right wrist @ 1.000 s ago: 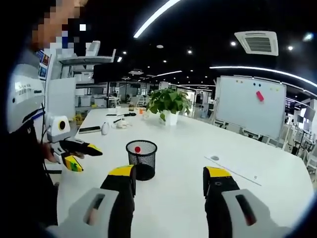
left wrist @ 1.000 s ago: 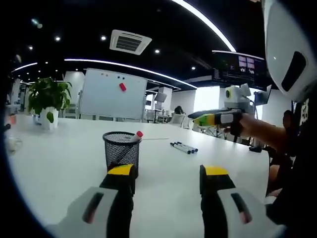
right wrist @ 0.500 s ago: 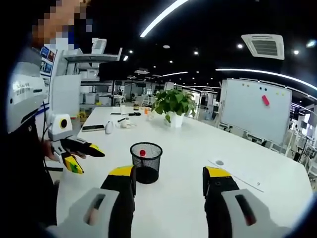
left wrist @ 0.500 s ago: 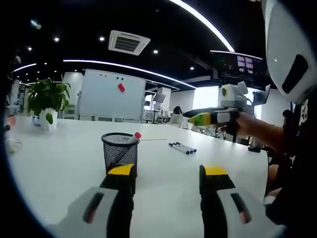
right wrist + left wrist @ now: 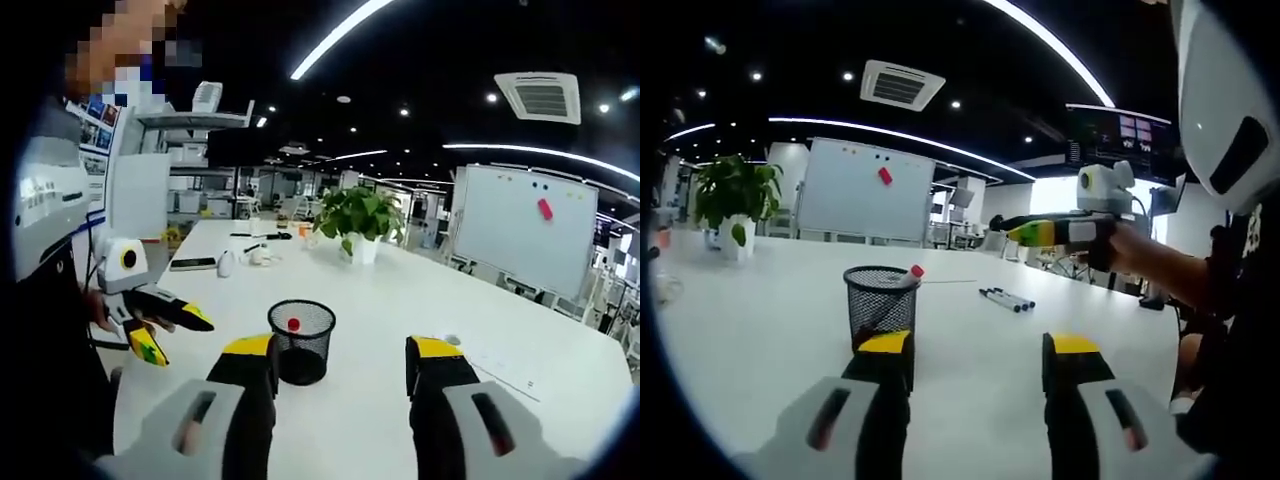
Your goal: Pick up the whiteboard markers from the pen holder and place them facing the whiteboard neatly
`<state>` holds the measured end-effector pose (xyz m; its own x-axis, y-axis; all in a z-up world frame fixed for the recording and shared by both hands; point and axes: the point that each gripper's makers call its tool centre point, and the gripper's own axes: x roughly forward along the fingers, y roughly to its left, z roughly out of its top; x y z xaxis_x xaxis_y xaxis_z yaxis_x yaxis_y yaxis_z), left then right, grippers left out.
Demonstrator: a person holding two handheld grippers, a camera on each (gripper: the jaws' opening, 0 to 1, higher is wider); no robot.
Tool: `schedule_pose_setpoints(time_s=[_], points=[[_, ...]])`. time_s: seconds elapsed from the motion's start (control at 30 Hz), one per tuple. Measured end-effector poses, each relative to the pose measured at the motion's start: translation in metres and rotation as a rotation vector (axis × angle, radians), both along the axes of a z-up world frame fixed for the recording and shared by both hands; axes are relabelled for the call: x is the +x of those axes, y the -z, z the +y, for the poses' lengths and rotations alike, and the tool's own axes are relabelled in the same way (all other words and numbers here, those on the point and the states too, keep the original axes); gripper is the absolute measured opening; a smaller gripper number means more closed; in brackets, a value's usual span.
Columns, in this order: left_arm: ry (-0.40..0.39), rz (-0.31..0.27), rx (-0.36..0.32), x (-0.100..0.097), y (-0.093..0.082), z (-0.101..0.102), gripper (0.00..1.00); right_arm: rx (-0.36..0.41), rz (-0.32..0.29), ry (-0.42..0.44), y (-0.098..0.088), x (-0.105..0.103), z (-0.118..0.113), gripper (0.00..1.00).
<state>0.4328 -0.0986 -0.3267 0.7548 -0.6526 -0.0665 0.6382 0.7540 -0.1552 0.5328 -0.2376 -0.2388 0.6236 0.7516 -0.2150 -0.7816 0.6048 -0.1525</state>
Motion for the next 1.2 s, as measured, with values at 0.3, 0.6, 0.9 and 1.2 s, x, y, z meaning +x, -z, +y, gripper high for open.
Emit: schedule_pose_setpoints(time_s=[0.3,0.6,0.9,1.2], points=[[0.008,0.01,-0.002,-0.002,0.001,-0.001,0.52,-0.013,0.002,-0.008,0.004,0.005,0.007,0.52],[0.013,0.016,-0.005,-0.003,0.002,-0.002,0.53,-0.014,0.014,-0.009,0.008,0.008,0.013,0.52],[0.01,0.022,-0.001,-0.004,0.002,-0.002,0.53,-0.015,0.011,-0.016,0.009,0.012,0.019,0.51],[0.012,0.022,-0.002,-0.004,0.001,-0.002,0.53,-0.038,0.025,-0.04,0.016,0.012,0.028,0.5]])
